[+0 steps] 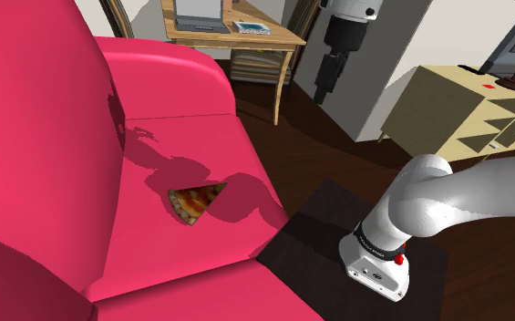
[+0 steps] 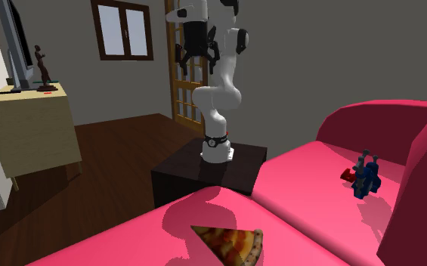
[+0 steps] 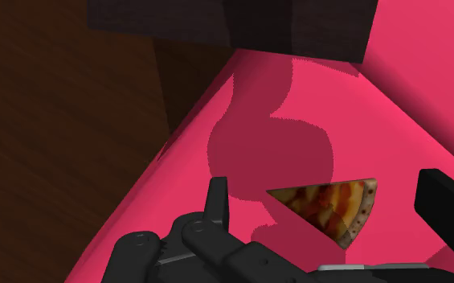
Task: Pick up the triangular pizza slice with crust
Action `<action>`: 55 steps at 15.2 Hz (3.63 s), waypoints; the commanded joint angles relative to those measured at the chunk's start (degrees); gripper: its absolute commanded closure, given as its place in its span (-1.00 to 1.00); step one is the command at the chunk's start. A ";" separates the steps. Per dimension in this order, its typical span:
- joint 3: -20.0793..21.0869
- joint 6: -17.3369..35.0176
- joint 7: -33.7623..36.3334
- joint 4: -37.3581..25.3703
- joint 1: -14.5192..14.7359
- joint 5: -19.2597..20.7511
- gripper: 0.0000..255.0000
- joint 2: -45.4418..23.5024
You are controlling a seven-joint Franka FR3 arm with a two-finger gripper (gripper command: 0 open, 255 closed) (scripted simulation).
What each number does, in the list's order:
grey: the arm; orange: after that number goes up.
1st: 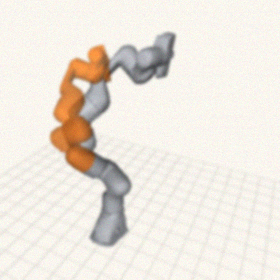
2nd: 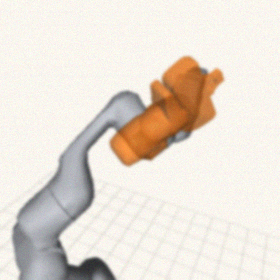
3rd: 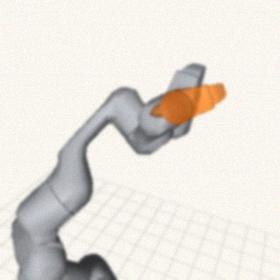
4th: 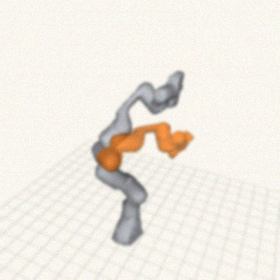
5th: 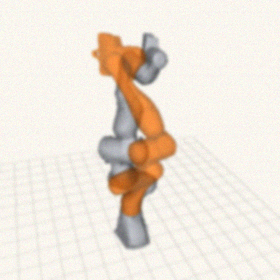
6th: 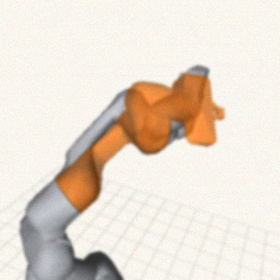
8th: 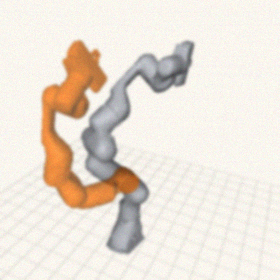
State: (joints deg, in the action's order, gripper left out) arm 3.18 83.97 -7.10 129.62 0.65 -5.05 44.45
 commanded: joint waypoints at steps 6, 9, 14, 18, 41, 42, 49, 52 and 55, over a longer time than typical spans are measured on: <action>5.01 9.20 4.52 5.45 0.82 -2.09 -1.00 -2.46; 8.11 14.89 7.26 7.77 1.25 -3.08 -1.00 -5.08; 13.38 24.51 12.11 9.95 1.62 -3.86 -1.00 -11.36; 17.69 32.09 16.51 10.14 1.35 -3.21 -1.00 -18.00; 22.28 52.61 57.44 -16.74 8.75 35.86 -1.00 -72.87; 21.98 52.58 57.73 -17.40 9.14 36.19 -1.00 -73.56; 19.69 56.04 60.29 -17.97 10.78 39.39 -1.00 -78.00; 19.63 56.14 60.29 -17.95 10.76 39.44 1.00 -78.07; 19.63 56.14 60.30 -17.96 10.77 39.45 1.00 -78.08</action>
State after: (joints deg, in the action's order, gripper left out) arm 22.84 140.11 53.21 111.64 11.43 34.39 -33.56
